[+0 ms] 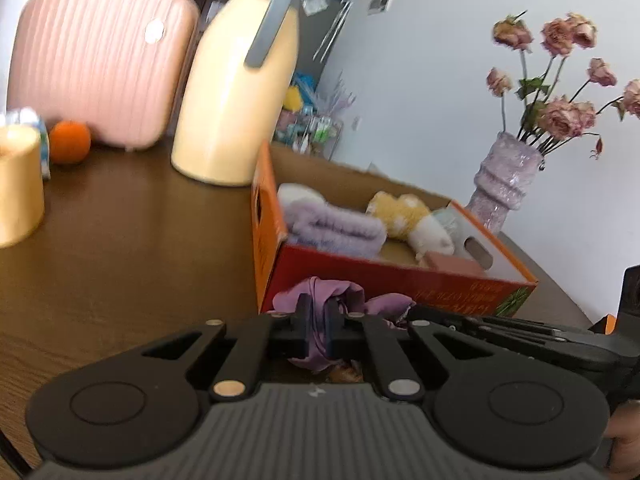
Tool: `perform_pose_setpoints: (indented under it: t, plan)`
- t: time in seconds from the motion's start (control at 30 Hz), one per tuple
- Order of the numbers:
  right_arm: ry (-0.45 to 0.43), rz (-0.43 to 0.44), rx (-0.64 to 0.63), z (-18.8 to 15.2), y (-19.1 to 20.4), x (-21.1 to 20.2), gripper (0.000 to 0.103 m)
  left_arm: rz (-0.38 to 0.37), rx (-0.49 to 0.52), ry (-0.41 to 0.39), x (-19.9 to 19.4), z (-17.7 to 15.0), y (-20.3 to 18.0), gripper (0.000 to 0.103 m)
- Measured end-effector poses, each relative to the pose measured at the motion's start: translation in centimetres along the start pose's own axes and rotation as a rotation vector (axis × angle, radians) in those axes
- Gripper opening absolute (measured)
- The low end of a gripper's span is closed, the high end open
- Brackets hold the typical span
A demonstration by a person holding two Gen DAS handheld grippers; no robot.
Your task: Organize soft objects
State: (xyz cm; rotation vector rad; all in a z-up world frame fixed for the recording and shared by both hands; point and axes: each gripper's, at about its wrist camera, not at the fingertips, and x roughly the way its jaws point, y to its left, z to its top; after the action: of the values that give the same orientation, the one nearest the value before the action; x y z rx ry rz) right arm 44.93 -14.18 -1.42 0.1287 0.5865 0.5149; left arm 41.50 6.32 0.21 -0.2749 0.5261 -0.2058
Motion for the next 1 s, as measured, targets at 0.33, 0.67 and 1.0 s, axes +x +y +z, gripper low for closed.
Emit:
perform_pose_setpoints:
  t: [0.33, 0.67, 1.0]
  plan:
    - [-0.23, 0.014, -0.048, 0.8, 3.2, -11.3, 0.002, -0.079, 0.091, -0.188, -11.7, 0.0, -7.4, 0.006]
    - [-0.211, -0.032, -0.044, -5.2, 3.0, -21.5, 0.002, -0.17, 0.046, -0.085, -16.2, -6.4, -11.9, 0.006]
    - [-0.107, -0.082, -0.002, -11.4, -0.2, -21.6, 0.012, -0.28, 0.06, 0.214, -14.8, -15.6, -14.9, 0.009]
